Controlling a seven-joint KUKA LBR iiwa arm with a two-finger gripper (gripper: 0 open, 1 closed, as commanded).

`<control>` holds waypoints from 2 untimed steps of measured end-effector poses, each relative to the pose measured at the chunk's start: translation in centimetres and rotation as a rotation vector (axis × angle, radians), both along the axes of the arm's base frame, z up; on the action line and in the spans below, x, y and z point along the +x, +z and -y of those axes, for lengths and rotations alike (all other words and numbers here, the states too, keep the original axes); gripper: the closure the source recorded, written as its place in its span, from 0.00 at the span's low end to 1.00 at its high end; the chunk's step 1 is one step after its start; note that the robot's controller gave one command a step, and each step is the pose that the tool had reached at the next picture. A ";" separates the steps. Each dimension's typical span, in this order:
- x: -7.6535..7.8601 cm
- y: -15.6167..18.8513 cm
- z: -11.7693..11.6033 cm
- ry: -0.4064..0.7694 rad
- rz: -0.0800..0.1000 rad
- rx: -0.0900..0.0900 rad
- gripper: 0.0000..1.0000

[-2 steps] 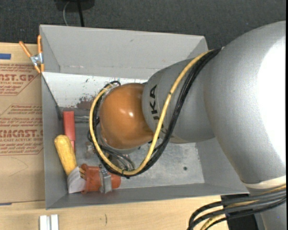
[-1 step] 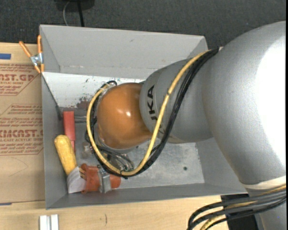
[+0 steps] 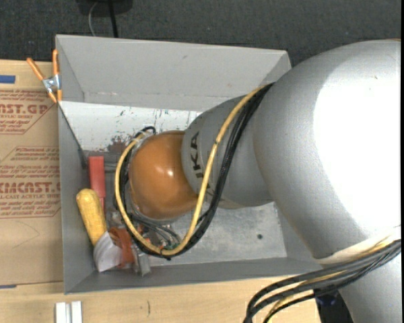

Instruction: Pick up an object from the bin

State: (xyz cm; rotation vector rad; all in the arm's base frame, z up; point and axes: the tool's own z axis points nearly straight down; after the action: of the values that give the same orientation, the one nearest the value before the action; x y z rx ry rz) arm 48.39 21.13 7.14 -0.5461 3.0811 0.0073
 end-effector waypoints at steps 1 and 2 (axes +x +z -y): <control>-0.4 -0.2 1.0 0.011 -0.013 -0.004 1.00; -0.4 -0.2 1.0 0.012 -0.013 -0.004 1.00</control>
Offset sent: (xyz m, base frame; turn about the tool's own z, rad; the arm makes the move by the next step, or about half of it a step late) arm 0.0000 0.0000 0.0000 0.0000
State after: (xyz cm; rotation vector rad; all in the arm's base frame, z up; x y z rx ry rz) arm 48.00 20.15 6.99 -0.5663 3.0907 0.0048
